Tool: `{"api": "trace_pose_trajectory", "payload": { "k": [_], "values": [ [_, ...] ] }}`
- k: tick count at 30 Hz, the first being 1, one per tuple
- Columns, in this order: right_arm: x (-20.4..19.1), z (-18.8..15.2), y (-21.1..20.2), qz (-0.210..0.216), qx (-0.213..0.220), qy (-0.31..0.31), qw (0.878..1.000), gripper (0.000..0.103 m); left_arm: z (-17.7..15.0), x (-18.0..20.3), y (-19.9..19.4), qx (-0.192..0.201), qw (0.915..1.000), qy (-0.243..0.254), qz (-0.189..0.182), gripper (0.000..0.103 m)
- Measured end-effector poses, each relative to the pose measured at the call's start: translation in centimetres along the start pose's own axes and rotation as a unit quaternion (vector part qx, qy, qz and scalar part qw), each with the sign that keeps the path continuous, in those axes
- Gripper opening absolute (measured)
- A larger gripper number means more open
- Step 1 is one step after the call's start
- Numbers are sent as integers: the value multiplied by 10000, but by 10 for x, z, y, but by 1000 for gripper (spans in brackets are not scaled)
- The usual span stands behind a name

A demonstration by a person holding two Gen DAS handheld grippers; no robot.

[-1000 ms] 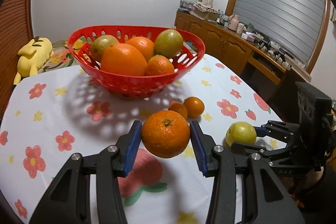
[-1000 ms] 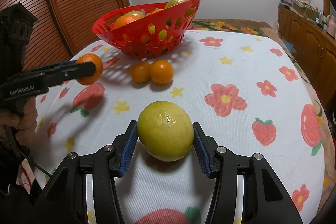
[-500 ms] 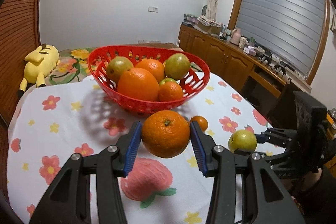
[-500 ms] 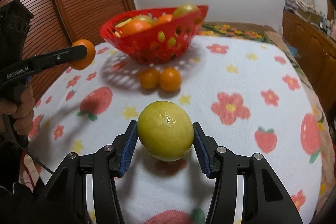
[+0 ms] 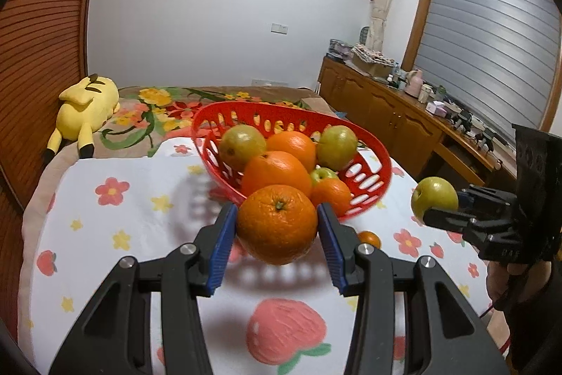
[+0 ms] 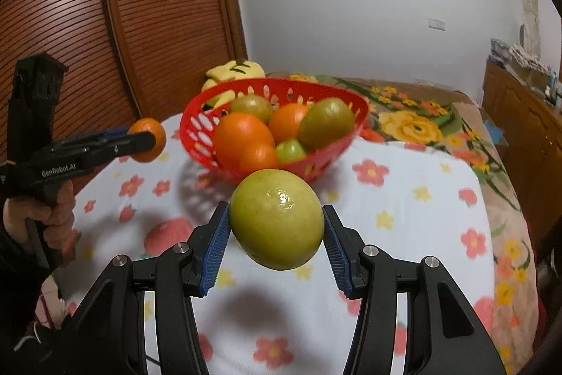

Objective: Organize fruits
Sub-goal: 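Carry the pear in the right tool and the orange in the left tool over the basket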

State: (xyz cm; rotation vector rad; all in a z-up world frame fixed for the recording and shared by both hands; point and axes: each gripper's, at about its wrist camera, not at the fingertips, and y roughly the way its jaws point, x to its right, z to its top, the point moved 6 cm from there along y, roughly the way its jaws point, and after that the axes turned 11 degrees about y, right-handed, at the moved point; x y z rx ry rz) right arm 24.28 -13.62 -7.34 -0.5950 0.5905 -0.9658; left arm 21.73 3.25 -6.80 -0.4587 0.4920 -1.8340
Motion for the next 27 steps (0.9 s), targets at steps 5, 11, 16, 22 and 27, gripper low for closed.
{"api": "trace_pose_trajectory", "payload": {
  "k": [5,11,16,22,27],
  "values": [
    [0,20,15,67,11,-129,9999,53,10,-11,6,19,9999,-11,106,45],
    [3,41,35,106,4,-227,9997,53,24,-17,19,0,9999,87,143,45],
    [4,50,47,138,-28,-274,9995,53,41,-21,33,40,9996,229,155,45],
    [6,56,61,78,-87,-373,9992,53,50,-27,53,13,9996,243,149,45],
    [5,57,69,77,-156,-430,9989,53,46,-29,63,-51,9998,173,106,45]
  ]
}}
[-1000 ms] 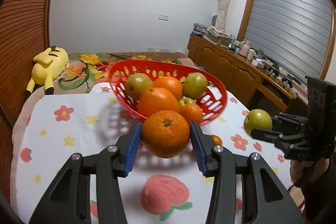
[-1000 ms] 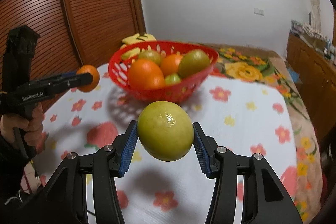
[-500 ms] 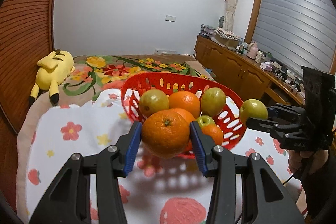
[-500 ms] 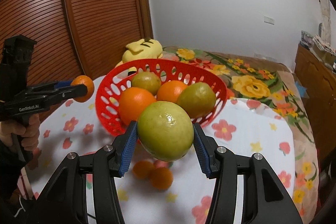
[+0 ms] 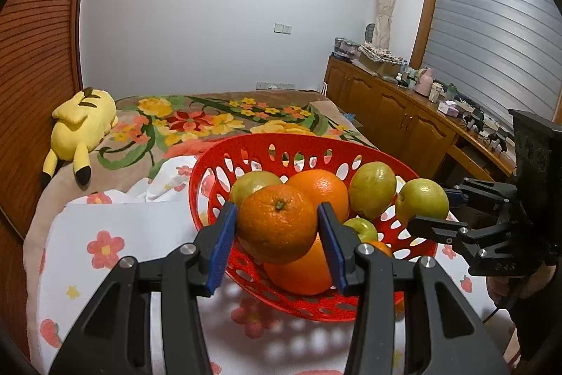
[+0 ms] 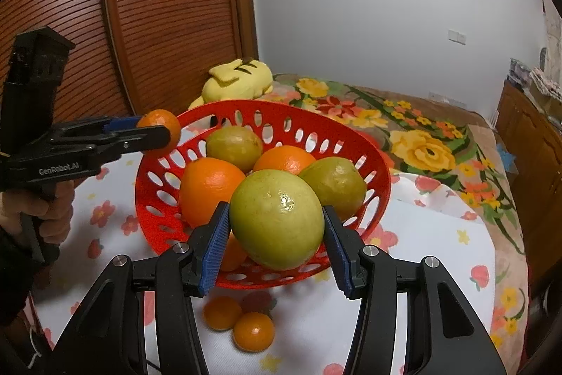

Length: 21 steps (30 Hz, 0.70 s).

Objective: Organize fruits
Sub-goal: 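Carry the pear in the right tool and the orange in the left tool over the basket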

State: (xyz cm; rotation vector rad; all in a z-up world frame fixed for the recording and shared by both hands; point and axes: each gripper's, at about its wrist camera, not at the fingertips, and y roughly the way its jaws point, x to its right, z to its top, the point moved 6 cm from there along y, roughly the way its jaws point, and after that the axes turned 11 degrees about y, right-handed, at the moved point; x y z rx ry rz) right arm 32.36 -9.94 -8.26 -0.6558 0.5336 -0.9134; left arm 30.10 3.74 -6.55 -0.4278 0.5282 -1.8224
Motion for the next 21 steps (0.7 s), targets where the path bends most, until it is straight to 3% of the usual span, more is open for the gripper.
{"api": "trace_pose_trajectory", "payload": {
  "k": [21],
  "values": [
    [-1,-2,11,-50,-144,-100,9998,53,-6,-6,12,-99,9999,-13,-4,45]
  ]
}}
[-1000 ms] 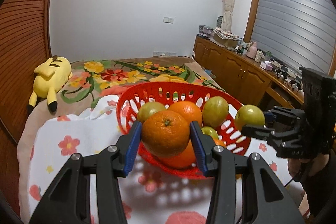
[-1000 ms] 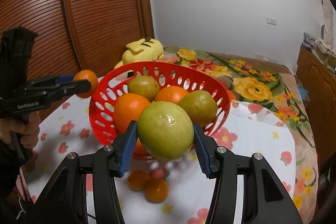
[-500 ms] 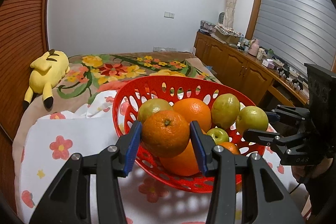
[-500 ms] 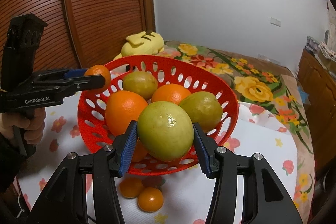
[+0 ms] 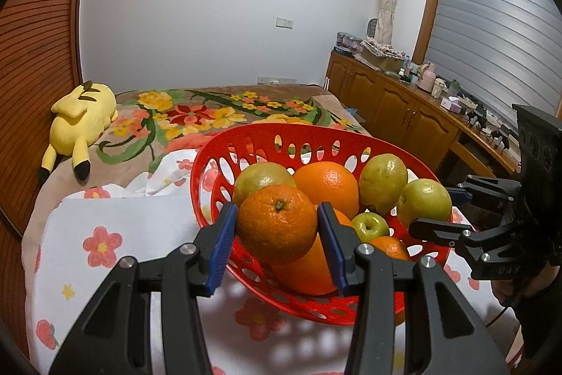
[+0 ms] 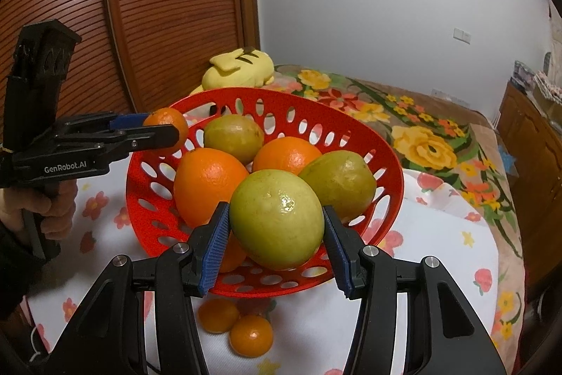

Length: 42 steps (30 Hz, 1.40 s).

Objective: Organize fruits
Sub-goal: 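Carry the pear in the right tool and the orange in the left tool over the basket, then open the right tool to drop the pear while the left tool releases the orange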

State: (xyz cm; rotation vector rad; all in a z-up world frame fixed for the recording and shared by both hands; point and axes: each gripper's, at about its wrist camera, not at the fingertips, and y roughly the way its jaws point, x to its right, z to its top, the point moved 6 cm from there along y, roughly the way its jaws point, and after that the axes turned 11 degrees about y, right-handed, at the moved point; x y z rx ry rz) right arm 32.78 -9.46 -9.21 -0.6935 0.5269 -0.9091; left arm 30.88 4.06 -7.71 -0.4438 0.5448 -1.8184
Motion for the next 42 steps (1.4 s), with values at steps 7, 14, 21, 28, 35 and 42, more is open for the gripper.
{"api": "trace_pose_trajectory", "payload": {
  "k": [7,14,21,28,35,42],
  "values": [
    [0,-3,0,13,5,-7,10000,53,-4,-3,3,-27,10000,-6,20,45],
    [0,1,-5,77,118,45,9999,56,-4,-3,3,-34,10000,-4,24,45],
    [-2,-1,-14,49,204,65,9998,56,-4,-3,3,-31,10000,11,23,46],
    [-2,-2,-35,-17,327,116,9994,56,-5,-4,2,-74,9999,8,84,46],
    [-2,-8,-55,-80,415,166,9990,56,-5,1,-5,-76,9999,-20,88,52],
    [-4,-20,-77,-164,472,301,9983,57,-3,17,-30,70,9999,42,66,57]
  ]
}}
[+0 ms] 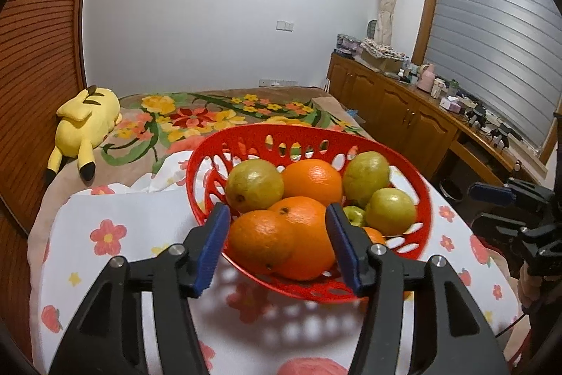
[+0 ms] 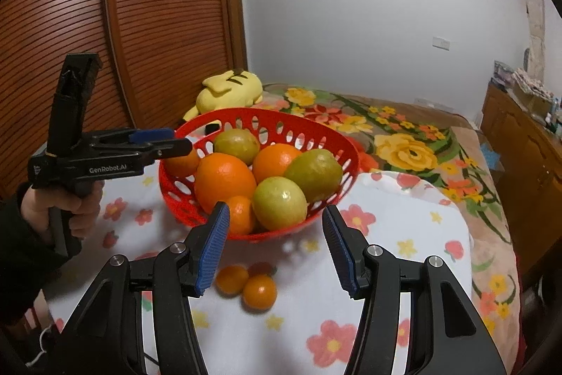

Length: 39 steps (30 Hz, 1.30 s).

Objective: Organize fruits
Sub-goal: 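Open the right tool to drop the pear while the left tool releases the orange, then withdraw both tools from the basket toward the loose tangerines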

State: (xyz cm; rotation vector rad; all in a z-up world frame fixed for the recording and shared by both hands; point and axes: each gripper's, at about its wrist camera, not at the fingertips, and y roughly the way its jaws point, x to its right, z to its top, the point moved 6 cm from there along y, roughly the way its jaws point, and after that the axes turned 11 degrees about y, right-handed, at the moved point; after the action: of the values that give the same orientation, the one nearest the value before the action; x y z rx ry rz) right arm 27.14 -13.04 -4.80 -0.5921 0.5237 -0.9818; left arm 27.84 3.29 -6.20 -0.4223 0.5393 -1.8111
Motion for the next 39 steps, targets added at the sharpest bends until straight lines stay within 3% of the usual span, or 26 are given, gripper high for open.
{"api": "trace_pose_trajectory", "payload": {
  "k": [16,22,33,37,39],
  "values": [
    [-15,-37,-30,19,-69,189,9998,54,-19,42,-49,141,9998,140,-89,61],
    [-18,-51,-25,-37,-175,276,9995,47,-32,59,-58,84,9997,196,-132,62],
    [-12,-69,15,-166,-536,348,9978,45,-55,70,-48,-217,9989,285,-304,62],
    [-8,-71,29,-125,-688,417,9967,35,-61,68,-41,-313,9988,265,-263,62],
    [-6,-72,36,-177,-752,381,9963,35,-63,66,-37,-354,9988,245,-245,62]
  ]
}}
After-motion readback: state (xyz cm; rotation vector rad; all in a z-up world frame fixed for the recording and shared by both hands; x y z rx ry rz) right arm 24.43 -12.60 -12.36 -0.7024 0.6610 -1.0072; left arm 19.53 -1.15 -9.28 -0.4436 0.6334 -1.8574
